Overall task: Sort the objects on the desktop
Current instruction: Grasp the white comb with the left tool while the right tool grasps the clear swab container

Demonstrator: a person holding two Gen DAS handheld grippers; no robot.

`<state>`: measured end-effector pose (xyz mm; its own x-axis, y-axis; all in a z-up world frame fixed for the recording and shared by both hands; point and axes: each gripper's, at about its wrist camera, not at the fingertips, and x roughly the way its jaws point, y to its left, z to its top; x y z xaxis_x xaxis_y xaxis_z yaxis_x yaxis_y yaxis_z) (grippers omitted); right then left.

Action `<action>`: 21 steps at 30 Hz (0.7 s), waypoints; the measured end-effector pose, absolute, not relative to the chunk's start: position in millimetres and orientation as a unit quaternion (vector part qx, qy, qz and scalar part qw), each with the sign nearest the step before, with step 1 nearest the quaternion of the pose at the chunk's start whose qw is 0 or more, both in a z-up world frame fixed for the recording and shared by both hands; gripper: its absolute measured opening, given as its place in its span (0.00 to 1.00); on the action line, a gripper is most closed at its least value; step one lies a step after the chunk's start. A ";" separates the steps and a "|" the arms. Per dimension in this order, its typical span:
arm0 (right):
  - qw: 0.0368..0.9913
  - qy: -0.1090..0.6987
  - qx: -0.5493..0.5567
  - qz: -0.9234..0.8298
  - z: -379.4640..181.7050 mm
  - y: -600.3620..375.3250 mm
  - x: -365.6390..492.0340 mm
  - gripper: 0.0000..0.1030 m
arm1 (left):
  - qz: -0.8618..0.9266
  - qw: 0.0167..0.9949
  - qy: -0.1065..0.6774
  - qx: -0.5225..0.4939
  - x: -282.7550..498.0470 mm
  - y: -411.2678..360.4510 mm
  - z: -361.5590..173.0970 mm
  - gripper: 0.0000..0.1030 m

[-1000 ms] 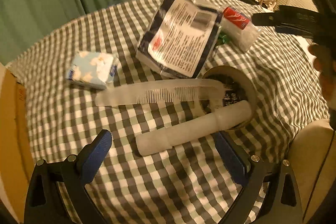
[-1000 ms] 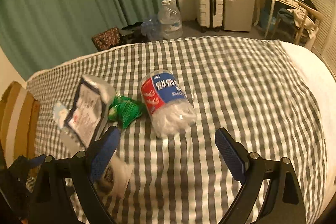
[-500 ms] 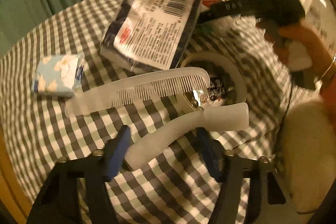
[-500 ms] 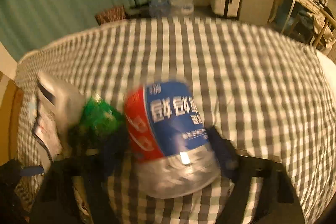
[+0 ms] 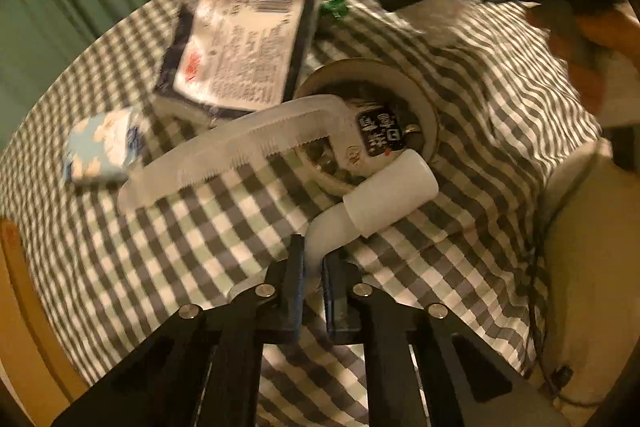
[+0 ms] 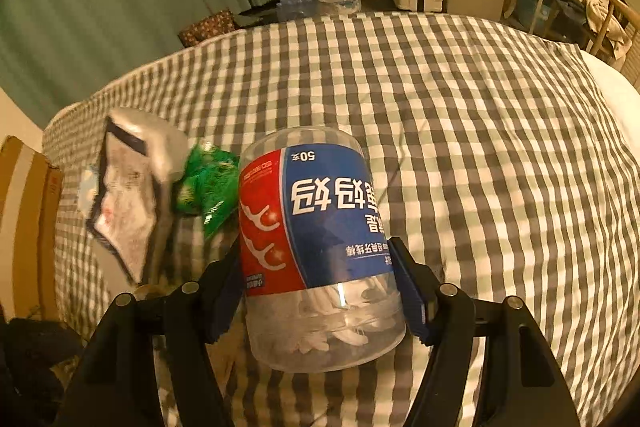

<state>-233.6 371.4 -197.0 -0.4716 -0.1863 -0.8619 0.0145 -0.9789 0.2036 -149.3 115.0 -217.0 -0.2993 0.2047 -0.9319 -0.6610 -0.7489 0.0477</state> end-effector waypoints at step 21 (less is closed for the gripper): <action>0.100 -0.067 0.431 -0.894 -83.5 315.2 -149.0 0.65 | 0.837 0.202 0.097 -0.500 -128.0 47.2 -130.6 0.06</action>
<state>-149.0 315.2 -83.5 -0.6090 -0.2377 -0.7567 0.1218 -0.9707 0.2070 -128.0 47.2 -130.6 -0.4190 0.2422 -0.8751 -0.4351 -0.8995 -0.0406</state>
